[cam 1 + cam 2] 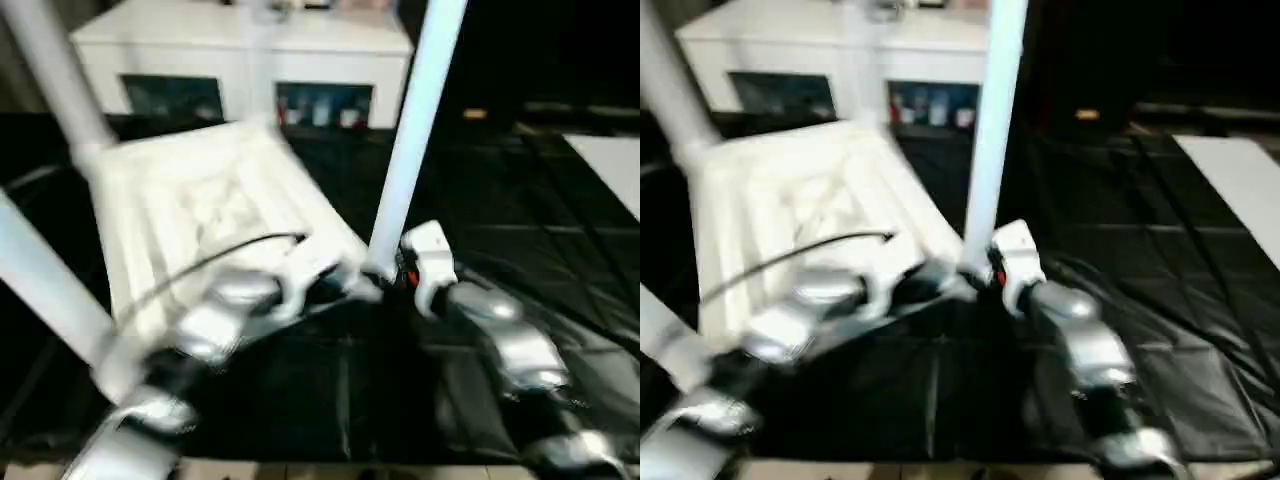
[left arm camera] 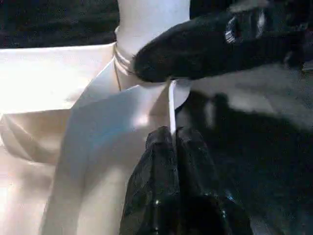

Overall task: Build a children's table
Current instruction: Rotate leg to tighten

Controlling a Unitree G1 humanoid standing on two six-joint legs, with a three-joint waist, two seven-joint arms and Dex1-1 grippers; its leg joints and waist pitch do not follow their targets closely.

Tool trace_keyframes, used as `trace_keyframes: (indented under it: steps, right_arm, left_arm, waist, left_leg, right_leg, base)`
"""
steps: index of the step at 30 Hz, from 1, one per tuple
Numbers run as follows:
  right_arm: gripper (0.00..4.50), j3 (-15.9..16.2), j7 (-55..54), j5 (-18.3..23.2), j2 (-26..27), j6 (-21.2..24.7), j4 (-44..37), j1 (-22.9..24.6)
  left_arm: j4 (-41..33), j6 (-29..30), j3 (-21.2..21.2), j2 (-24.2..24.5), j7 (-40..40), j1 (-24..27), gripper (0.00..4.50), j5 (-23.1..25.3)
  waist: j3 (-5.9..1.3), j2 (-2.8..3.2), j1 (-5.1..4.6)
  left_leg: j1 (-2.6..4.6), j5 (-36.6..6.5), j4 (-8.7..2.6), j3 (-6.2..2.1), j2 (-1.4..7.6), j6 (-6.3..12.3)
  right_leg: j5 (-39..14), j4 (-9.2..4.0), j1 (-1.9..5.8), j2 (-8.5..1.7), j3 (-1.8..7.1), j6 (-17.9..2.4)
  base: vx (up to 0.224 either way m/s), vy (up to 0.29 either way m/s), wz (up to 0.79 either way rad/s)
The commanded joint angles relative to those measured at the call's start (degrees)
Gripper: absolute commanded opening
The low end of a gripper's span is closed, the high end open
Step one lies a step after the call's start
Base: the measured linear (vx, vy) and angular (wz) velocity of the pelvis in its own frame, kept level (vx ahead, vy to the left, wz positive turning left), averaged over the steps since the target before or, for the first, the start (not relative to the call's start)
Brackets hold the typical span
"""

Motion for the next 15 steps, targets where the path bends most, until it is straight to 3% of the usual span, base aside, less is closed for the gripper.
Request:
trace_keyframes:
  steps: [1,4,6,7,12,14,15]
  right_arm:
    - [2.56,-1.7,-11.0,-3.7,3.7,0.7,6.6,-1.9]
    - [2.56,1.1,-11.3,-5.5,6.5,-1.2,8.2,-3.0]
    - [2.56,1.2,-10.6,-5.2,6.7,-1.6,8.0,-2.9]
    - [3.07,1.1,-7.0,-3.1,7.6,-4.1,6.7,-2.5]
    - [3.44,0.6,-5.5,-3.6,3.8,-7.1,0.3,-0.7]
    - [3.52,0.1,-5.6,-3.4,3.5,-7.0,0.0,-0.6]
    - [3.67,-0.8,-5.7,-4.3,0.6,-7.0,-2.9,0.7]
  left_arm:
    - [2.0,0.1,-0.1,-6.1,5.1,-3.2,0.0,-0.7]
    - [3.1,-0.8,-0.4,-8.6,7.1,-3.4,0.0,0.6]
    - [3.1,-1.1,-0.4,-8.6,7.1,-3.3,0.0,0.7]
    - [3.1,-3.0,-0.7,-8.1,7.0,-3.2,0.0,1.4]
    - [4.1,-7.4,-1.0,-5.5,5.0,-3.5,0.0,2.2]
    - [4.5,-7.9,-0.8,-5.5,5.0,-3.6,0.0,2.3]
    - [5.1,-9.5,-1.3,-5.3,3.8,-3.8,0.0,2.7]
  waist:
    - [-3.55,-0.46,0.32]
    - [-3.79,-0.19,0.43]
    - [-3.87,-0.3,0.42]
    - [-3.94,-0.24,0.53]
    - [-4.25,-0.29,1.44]
    - [-4.1,-0.31,1.62]
    - [-4.11,-0.43,1.95]
  left_leg:
    - [0.1,-19.4,-4.43,-0.02,-0.05,1.19]
    - [0.1,-19.0,-4.57,-0.14,-0.01,1.12]
    - [-0.06,-18.6,-4.6,-0.12,0.05,1.31]
    - [-0.08,-18.5,-4.64,-0.03,0.06,1.78]
    - [-0.19,-13.5,-4.46,0.32,0.31,3.23]
    - [-0.07,-13.7,-4.47,0.47,0.33,3.44]
    - [0.06,-13.4,-4.46,0.5,0.35,3.48]
  right_leg:
    - [-30.9,-5.44,2.14,-1.75,0.93,-6.2]
    - [-27.6,-4.96,2.54,-1.72,0.99,-7.2]
    - [-25.9,-4.73,2.67,-1.73,1.11,-7.7]
    - [-24.8,-4.65,2.78,-1.79,1.22,-8.1]
    - [-16.4,-3.59,3.27,-1.83,1.71,-11.0]
    - [-16.3,-3.64,3.2,-1.75,1.73,-11.4]
    - [-16.5,-3.64,3.31,-1.82,1.77,-11.4]
  base:
    - [0.0,0.0,0.0]
    - [0.0,0.0,0.0]
    - [0.0,0.0,0.0]
    - [0.0,0.0,0.0]
    - [0.0,0.0,0.0]
    - [0.0,0.0,0.0]
    - [0.0,0.0,0.0]
